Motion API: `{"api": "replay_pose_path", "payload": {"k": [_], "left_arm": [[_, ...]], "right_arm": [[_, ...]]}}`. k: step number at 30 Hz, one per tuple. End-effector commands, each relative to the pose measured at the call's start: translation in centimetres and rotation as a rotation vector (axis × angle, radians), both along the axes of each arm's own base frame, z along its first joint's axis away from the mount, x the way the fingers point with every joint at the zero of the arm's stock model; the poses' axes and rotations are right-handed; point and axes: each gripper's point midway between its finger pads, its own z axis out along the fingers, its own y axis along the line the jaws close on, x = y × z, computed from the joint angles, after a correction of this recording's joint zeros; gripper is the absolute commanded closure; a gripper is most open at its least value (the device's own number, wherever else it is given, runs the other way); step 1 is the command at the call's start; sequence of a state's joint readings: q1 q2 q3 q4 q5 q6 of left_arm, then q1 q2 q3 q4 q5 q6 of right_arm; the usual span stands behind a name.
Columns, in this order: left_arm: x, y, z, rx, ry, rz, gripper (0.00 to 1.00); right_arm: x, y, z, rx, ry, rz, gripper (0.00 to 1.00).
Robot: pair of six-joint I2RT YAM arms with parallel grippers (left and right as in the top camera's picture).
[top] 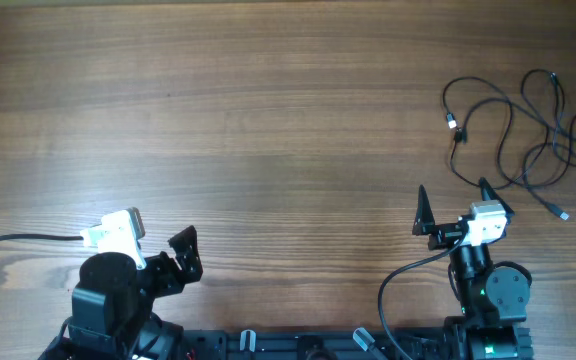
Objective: Untangle cables
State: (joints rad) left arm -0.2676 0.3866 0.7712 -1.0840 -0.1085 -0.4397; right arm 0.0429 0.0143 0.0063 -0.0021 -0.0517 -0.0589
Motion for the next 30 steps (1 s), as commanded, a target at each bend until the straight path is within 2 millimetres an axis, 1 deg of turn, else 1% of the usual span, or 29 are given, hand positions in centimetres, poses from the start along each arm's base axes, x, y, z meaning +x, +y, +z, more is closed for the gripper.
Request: {"api": "replay_pose_path", "payload": {"k": [1,30], "left_arm": [[0.0,0.22,-0.08,0.0,-0.004,0.017,0.0],[-0.01,0.21,-0.1,0.0,-0.004,0.016,0.0]], "right_arm": [[-0.09,0.24,0.25,-0.016,-0.014,0.016,0.0],[-0.1,0.31,0.24,-0.039,-0.016,0.02,0.0]]}}
